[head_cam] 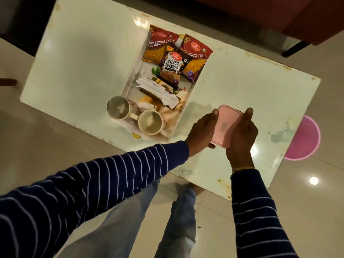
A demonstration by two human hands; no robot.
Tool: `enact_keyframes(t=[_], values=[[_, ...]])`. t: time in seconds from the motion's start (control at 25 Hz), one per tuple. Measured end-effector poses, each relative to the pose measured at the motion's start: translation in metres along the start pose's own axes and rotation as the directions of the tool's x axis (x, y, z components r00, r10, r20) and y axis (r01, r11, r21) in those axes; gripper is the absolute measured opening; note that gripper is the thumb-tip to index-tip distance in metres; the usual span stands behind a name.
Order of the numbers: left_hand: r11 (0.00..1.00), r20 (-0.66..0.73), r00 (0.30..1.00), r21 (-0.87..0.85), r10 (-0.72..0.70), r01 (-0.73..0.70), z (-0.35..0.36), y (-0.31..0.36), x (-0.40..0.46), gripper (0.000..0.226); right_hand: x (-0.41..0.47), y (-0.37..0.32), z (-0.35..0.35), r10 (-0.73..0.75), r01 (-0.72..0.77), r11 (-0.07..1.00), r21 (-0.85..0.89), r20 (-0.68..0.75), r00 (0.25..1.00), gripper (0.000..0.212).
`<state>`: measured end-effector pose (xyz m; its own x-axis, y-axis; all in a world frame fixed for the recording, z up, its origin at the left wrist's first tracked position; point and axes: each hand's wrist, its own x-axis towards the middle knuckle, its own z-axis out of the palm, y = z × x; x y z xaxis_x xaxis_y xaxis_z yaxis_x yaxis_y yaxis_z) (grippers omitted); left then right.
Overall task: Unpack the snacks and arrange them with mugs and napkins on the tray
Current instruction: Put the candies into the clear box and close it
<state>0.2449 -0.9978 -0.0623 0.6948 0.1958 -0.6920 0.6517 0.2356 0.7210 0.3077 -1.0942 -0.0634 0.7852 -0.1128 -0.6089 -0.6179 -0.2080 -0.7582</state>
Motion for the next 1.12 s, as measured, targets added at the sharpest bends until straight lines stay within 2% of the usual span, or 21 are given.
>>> enact_keyframes(t=[0.12,0.28,0.4,0.52,0.68,0.76,0.92,1.12], values=[[0.992,-0.134,0.991,0.123,0.004,0.013,0.009,-0.004,0.002,0.056,0.001,0.003,0.006,-0.013,0.009,0.998,-0.062,-0.062,0.998,0.065],[0.991,-0.16,0.986,0.115,-0.05,0.068,0.0,-0.016,0.011,0.055,0.008,0.006,0.015,-0.022,0.028,0.981,-0.191,0.035,0.999,0.062],[0.975,-0.251,0.966,0.22,0.062,-0.005,-0.013,-0.014,0.019,0.052,0.008,0.007,0.022,-0.077,0.097,0.971,-0.22,0.095,0.992,0.042],[0.926,-0.31,0.935,0.375,0.173,-0.047,-0.027,-0.011,0.036,0.054,-0.004,0.022,0.022,-0.142,0.18,0.941,-0.286,0.151,0.978,0.043],[0.853,-0.333,0.893,0.513,0.303,-0.098,-0.031,-0.016,0.053,0.049,-0.009,0.038,0.028,-0.092,0.121,0.968,-0.218,0.14,0.986,0.037],[0.851,-0.353,0.887,0.519,0.299,-0.08,-0.03,-0.02,0.06,0.045,0.001,0.042,0.031,-0.087,0.11,0.97,-0.219,0.111,0.99,0.037],[0.909,-0.365,0.903,0.413,0.226,-0.061,-0.031,-0.023,0.067,0.032,0.023,0.05,0.028,-0.061,0.081,0.954,-0.289,0.077,0.995,0.036],[0.945,-0.391,0.903,0.325,0.18,-0.047,-0.035,-0.021,0.065,0.025,0.031,0.058,0.026,0.006,0.005,0.986,-0.169,0.066,0.998,0.033]])
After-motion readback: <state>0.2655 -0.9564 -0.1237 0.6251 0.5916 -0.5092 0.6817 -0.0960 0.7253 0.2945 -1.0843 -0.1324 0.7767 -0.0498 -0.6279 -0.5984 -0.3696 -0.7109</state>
